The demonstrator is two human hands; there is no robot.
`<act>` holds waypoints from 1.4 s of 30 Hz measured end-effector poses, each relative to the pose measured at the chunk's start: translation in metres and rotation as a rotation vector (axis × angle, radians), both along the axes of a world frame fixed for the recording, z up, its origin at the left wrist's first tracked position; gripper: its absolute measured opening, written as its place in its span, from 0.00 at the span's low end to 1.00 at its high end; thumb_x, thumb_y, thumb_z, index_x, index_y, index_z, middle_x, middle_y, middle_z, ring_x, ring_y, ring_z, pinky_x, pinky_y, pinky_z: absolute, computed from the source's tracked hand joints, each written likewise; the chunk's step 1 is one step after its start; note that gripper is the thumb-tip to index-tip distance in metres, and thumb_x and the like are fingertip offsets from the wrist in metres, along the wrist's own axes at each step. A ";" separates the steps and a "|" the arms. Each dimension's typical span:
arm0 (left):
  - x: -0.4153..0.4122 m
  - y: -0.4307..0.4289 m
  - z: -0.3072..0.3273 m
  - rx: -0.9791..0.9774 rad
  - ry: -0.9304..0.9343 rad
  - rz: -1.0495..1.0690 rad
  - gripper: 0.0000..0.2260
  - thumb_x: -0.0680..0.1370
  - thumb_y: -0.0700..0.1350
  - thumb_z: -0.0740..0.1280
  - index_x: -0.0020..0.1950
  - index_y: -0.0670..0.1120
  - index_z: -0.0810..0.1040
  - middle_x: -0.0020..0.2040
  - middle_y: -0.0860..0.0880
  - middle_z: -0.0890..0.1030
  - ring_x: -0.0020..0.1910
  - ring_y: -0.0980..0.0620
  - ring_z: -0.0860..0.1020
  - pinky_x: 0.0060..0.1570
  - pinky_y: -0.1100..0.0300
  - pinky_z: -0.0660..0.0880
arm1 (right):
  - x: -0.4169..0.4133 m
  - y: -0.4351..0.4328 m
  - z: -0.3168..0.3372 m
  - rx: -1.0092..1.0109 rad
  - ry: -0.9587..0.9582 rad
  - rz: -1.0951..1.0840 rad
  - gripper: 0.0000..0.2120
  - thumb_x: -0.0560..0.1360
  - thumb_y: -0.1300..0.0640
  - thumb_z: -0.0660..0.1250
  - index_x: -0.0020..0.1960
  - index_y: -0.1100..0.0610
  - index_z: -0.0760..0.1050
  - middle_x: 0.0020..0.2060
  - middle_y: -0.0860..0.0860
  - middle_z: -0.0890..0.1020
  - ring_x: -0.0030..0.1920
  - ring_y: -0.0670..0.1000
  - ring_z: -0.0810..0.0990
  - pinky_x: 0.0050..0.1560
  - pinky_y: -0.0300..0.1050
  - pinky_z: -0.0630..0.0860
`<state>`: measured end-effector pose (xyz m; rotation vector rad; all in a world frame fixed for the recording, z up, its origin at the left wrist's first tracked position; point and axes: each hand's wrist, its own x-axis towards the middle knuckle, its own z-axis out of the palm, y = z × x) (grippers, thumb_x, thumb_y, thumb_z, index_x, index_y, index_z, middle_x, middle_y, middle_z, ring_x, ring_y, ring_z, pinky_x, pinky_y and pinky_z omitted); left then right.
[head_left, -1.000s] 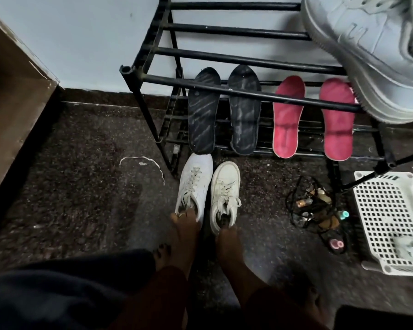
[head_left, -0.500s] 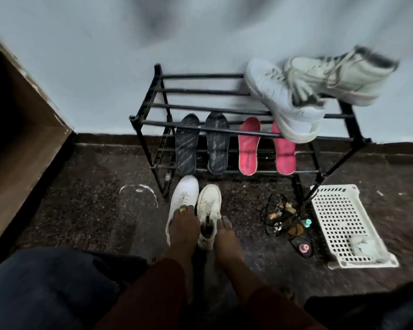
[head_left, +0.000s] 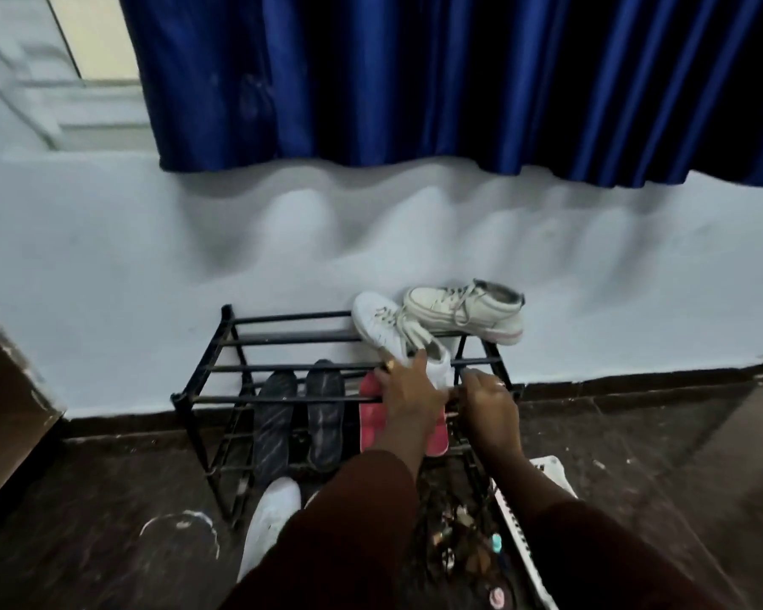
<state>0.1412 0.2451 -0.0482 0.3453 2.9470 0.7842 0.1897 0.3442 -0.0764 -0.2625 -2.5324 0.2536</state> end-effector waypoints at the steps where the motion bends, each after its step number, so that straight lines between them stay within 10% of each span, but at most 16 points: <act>1: -0.007 0.008 0.003 -0.006 -0.064 0.020 0.32 0.70 0.59 0.71 0.70 0.53 0.64 0.70 0.38 0.63 0.66 0.37 0.64 0.63 0.51 0.65 | -0.014 0.014 0.008 -0.020 -0.007 -0.026 0.12 0.55 0.70 0.71 0.37 0.63 0.75 0.31 0.59 0.78 0.32 0.60 0.78 0.28 0.46 0.74; 6: -0.036 0.026 -0.003 0.029 -0.175 0.031 0.27 0.70 0.52 0.75 0.64 0.43 0.71 0.62 0.43 0.76 0.62 0.44 0.74 0.58 0.56 0.71 | -0.083 0.080 0.040 -0.216 -0.047 -0.221 0.21 0.68 0.71 0.66 0.60 0.60 0.73 0.60 0.63 0.68 0.56 0.65 0.70 0.51 0.53 0.74; 10: -0.050 0.031 -0.020 0.022 -0.183 0.066 0.29 0.69 0.52 0.75 0.64 0.41 0.71 0.61 0.44 0.78 0.60 0.47 0.76 0.56 0.61 0.72 | -0.123 0.124 0.046 -0.302 -0.217 -0.280 0.25 0.73 0.66 0.64 0.67 0.52 0.68 0.63 0.61 0.63 0.62 0.62 0.66 0.60 0.49 0.69; 15: -0.053 0.033 -0.019 0.086 -0.189 0.090 0.26 0.69 0.50 0.74 0.62 0.41 0.73 0.59 0.45 0.79 0.59 0.47 0.77 0.52 0.62 0.72 | -0.137 0.141 0.035 -0.147 -0.451 -0.252 0.17 0.76 0.62 0.59 0.65 0.60 0.67 0.59 0.61 0.72 0.60 0.60 0.72 0.58 0.47 0.70; 26: -0.004 -0.008 -0.004 0.311 -0.211 0.085 0.26 0.66 0.41 0.77 0.63 0.42 0.76 0.58 0.44 0.78 0.55 0.49 0.77 0.51 0.65 0.73 | -0.063 0.061 0.051 0.162 -0.349 -0.098 0.14 0.75 0.59 0.60 0.60 0.59 0.74 0.52 0.58 0.76 0.53 0.59 0.78 0.50 0.49 0.75; 34: 0.056 -0.079 0.021 0.371 -0.188 0.054 0.24 0.62 0.39 0.78 0.57 0.46 0.80 0.49 0.46 0.80 0.39 0.54 0.77 0.23 0.75 0.67 | 0.035 0.003 0.062 0.250 -0.290 -0.086 0.11 0.75 0.59 0.59 0.56 0.57 0.74 0.50 0.55 0.79 0.48 0.58 0.80 0.42 0.47 0.76; 39: 0.092 -0.106 0.027 0.333 -0.143 0.019 0.27 0.59 0.40 0.78 0.57 0.47 0.80 0.43 0.43 0.83 0.39 0.47 0.83 0.39 0.58 0.81 | 0.090 -0.034 0.072 0.216 -0.211 -0.072 0.15 0.51 0.56 0.80 0.30 0.59 0.76 0.25 0.55 0.77 0.19 0.56 0.76 0.16 0.41 0.67; 42: 0.119 -0.119 0.025 0.339 -0.160 -0.015 0.25 0.59 0.39 0.79 0.55 0.46 0.80 0.43 0.42 0.84 0.41 0.46 0.83 0.41 0.57 0.79 | 0.118 -0.048 0.060 0.176 -0.234 -0.072 0.13 0.55 0.55 0.79 0.31 0.59 0.76 0.25 0.56 0.78 0.21 0.57 0.77 0.17 0.42 0.70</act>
